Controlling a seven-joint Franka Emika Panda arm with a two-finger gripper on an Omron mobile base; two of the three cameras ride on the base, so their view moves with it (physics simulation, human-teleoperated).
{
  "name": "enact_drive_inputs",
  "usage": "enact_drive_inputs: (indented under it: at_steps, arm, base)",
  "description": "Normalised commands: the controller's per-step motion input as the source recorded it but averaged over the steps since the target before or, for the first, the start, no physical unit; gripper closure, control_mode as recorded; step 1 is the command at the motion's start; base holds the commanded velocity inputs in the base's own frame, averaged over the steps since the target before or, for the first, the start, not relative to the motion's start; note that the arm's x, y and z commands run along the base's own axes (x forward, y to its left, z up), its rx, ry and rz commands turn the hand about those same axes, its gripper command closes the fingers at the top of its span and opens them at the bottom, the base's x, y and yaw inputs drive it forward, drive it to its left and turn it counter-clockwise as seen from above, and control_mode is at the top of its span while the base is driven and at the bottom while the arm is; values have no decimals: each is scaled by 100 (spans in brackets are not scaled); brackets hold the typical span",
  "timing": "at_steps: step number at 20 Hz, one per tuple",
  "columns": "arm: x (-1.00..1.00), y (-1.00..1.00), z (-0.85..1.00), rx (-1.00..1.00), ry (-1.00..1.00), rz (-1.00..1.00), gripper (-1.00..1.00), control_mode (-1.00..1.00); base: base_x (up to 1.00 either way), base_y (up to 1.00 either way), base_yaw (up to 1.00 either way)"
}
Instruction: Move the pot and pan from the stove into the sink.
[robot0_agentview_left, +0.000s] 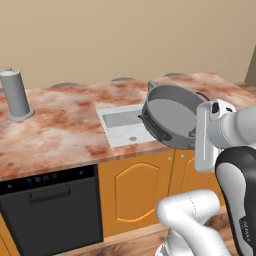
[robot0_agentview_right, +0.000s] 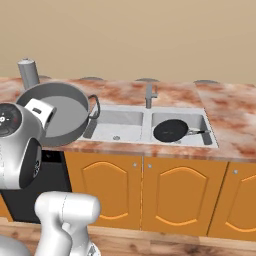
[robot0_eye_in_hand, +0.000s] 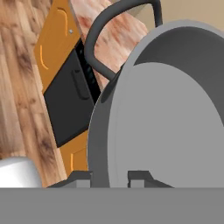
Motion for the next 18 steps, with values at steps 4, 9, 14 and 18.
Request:
enact_drive_inputs:
  at_steps: [4, 9, 14, 18]
  arm:
    - [0, 0, 0, 0, 0, 0, 100, 100]
    - [0, 0, 0, 0, 0, 0, 100, 100]
    - [0, 0, 0, 0, 0, 0, 100, 100]
    - [0, 0, 0, 0, 0, 0, 100, 100]
  base:
    - [0, -15, 0]
    - [0, -46, 1]
    - [-2, -18, -2]
    - [0, -4, 0]
